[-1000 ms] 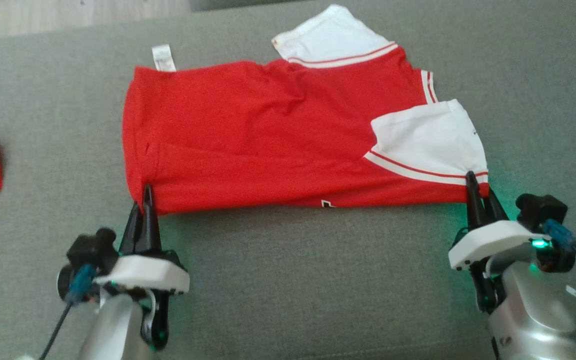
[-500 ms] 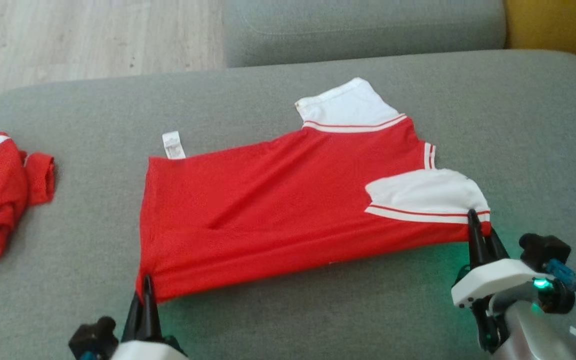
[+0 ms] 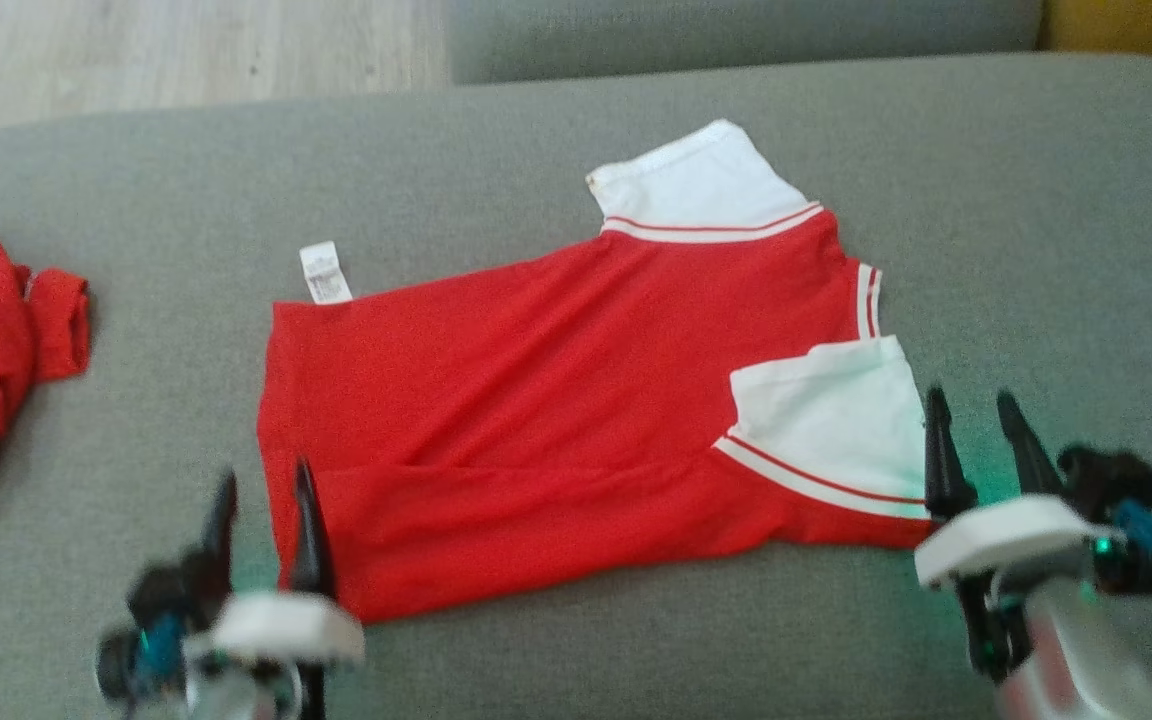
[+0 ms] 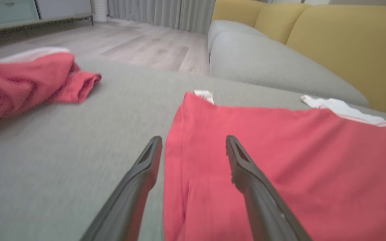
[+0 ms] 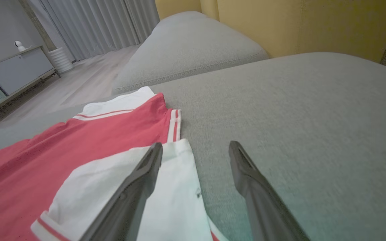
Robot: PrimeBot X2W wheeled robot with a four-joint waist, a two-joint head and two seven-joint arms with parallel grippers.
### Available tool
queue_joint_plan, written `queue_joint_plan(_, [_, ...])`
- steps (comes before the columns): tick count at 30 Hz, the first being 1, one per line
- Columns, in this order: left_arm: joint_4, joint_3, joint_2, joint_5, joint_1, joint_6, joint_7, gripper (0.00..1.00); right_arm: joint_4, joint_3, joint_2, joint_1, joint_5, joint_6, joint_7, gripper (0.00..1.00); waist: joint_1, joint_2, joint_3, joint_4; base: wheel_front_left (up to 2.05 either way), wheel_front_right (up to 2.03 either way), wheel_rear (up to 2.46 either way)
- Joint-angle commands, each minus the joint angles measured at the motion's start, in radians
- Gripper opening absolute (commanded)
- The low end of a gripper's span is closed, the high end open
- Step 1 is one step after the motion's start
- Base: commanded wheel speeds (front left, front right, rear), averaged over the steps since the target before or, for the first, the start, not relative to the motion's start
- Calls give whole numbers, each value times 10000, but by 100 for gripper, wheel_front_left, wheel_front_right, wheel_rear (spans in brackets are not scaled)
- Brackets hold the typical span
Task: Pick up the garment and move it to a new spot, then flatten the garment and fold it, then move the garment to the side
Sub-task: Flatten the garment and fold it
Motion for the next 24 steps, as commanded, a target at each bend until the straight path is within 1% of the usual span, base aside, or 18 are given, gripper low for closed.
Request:
queue_joint_plan(1, [-282, 523, 110, 255, -970, 68, -53, 100, -394, 321, -92, -615, -84, -9, -65, 100, -1, 0, 398, -85, 0, 0, 0])
queue_joint_plan(5, [701, 946, 305, 691, -2369, 85, -53, 100, -583, 695, -55, -1222, -170, -9, -65, 100, -1, 0, 981, -284, 0, 0, 0])
queue_joint_plan(9, [1953, 1270, 597, 802, -3751, 162, -53, 100, -730, 1159, -21, -1796, -155, -9, -65, 100, -1, 0, 1564, -543, 0, 0, 0])
queue_joint_plan(10, [1953, 1270, 597, 802, -3751, 162, -53, 100, -730, 1159, -21, -1796, -155, -9, -65, 100, -1, 0, 1564, -543, 0, 0, 0])
queue_joint_plan(13, [2836, 1457, 853, 841, -4564, 223, -53, 100, -826, 1411, 1, -2110, -82, -9, -65, 100, -1, 0, 1945, -739, 0, 0, 0])
queue_joint_plan(17, [3606, 1575, 1018, 845, -5240, 58, -53, 100, -972, 1615, 16, -2351, 25, -9, -65, 100, -1, 0, 2307, -905, 0, 0, 0])
queue_joint_plan(20, [4000, 1621, 1074, 902, -5507, 21, -53, 100, -1025, 1680, -18, -2444, 57, -9, -65, 100, -1, 0, 2505, -962, 0, 0, 0])
queue_joint_plan(21, [4117, 1610, 1077, 932, -5567, -13, -53, 88, -1036, 1687, -45, -2489, 71, -9, -65, 100, -1, 0, 2549, -964, 0, 0, 0])
queue_joint_plan(22, [4201, 1586, 1068, 961, -5623, -75, -53, 51, -1036, 1691, -78, -2548, 85, -9, -65, 100, -1, 0, 2602, -956, 0, 0, 0])
queue_joint_plan(23, [4279, 1567, 1054, 984, -5671, -137, -53, 35, -1024, 1701, -114, -2623, 94, -9, -65, 100, -1, 0, 2647, -939, 0, 0, 0])
queue_joint_plan(24, [4342, 1537, 1040, 1024, -5715, -185, -53, 0, -995, 1720, -158, -2719, 104, -9, -65, 100, -1, 0, 2681, -911, 0, 0, 0])
